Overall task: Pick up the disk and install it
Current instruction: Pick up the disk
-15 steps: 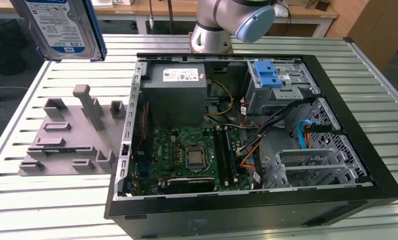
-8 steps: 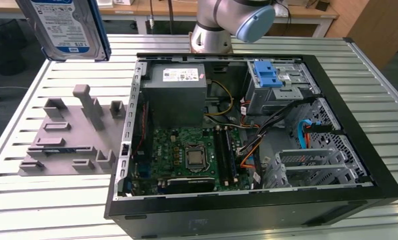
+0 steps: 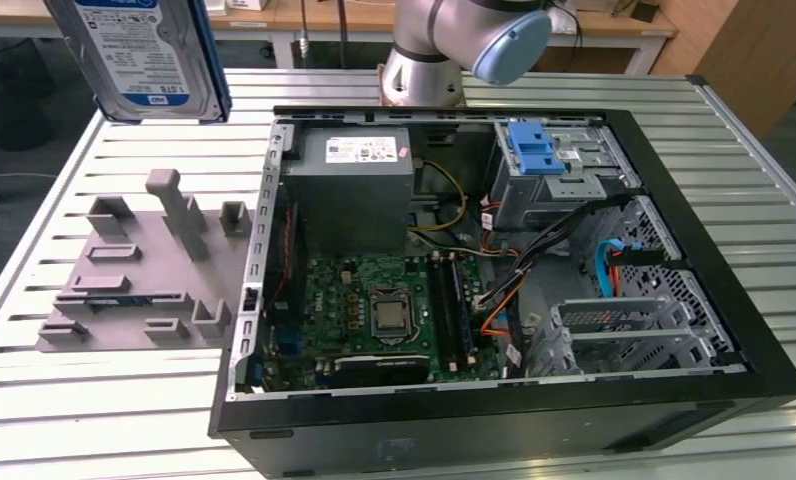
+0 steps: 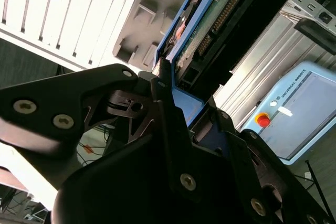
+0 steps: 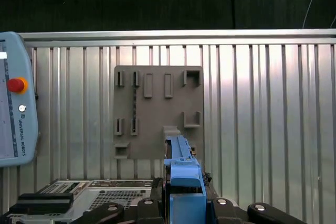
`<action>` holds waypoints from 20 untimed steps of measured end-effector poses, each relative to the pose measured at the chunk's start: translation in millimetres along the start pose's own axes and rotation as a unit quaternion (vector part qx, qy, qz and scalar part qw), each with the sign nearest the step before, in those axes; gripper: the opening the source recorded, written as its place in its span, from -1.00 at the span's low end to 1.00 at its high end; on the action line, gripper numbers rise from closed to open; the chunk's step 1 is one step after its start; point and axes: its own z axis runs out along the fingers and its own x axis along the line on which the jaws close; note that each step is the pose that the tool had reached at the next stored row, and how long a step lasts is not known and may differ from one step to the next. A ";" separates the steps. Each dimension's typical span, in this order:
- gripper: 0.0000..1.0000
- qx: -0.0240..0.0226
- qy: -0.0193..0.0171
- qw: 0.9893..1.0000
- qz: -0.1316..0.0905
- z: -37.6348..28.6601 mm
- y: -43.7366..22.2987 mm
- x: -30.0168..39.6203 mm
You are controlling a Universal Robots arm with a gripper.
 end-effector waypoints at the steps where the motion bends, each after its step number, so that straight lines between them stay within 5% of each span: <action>1: -0.27 0.000 0.000 1.000 0.000 0.0 -1.1 0.0; 20: -0.27 0.000 0.000 1.000 0.000 -0.4 -24.1 0.9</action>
